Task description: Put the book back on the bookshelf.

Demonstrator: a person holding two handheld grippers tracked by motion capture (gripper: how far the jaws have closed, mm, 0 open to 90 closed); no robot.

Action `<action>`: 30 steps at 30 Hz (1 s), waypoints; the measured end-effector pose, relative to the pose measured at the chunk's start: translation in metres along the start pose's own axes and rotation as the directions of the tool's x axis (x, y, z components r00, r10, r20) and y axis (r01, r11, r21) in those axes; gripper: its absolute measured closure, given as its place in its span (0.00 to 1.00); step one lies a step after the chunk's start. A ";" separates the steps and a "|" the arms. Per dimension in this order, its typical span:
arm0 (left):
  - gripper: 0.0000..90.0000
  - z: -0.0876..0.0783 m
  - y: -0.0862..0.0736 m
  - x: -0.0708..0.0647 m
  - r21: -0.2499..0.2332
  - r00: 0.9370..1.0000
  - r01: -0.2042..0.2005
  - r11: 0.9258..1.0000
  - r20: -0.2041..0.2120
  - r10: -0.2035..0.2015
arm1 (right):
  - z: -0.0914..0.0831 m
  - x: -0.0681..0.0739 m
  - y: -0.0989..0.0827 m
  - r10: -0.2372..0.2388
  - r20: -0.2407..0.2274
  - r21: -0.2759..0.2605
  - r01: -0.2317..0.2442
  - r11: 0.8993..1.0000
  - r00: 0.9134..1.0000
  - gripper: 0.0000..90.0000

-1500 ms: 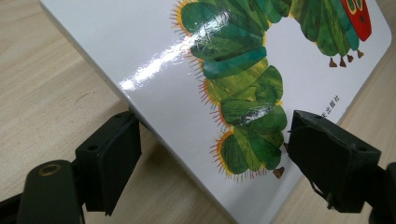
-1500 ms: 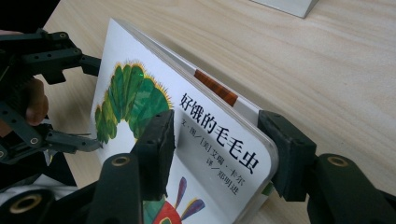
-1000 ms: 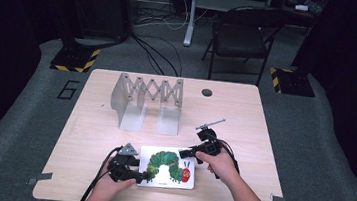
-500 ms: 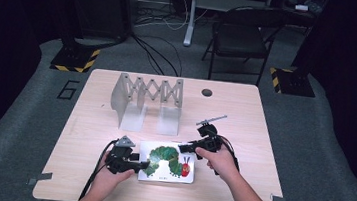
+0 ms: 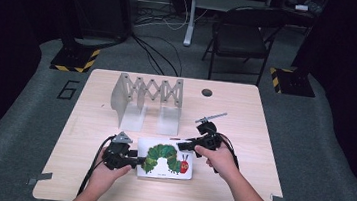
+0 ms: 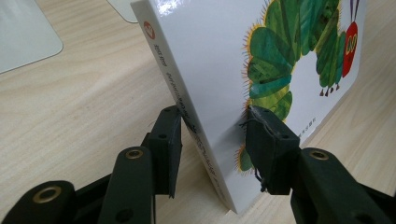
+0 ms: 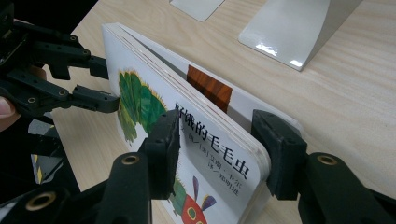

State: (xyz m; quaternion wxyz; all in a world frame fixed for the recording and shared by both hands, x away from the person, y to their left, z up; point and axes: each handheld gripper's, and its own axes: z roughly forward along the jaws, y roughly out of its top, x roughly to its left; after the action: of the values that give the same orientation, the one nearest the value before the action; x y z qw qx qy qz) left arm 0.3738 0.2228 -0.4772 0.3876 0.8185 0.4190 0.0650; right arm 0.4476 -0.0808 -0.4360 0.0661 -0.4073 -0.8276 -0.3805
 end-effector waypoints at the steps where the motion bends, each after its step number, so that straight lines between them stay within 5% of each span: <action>1: 0.63 0.000 0.000 0.000 -0.001 1.000 -0.002 1.000 -0.002 0.002 | -0.001 0.000 0.000 -0.001 0.003 0.004 0.001 1.000 1.000 0.59; 30: 0.66 -0.012 0.005 -0.004 -0.029 0.998 -0.038 0.999 -0.059 0.036 | -0.009 0.018 0.004 -0.069 0.018 -0.003 0.069 0.998 0.997 0.58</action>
State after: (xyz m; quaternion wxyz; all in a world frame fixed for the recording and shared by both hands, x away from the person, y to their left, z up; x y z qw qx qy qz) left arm 0.3691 0.2252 -0.4647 0.3861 0.8181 0.4137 0.1024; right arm 0.4368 -0.0740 -0.4199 0.0448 -0.3818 -0.8412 -0.3803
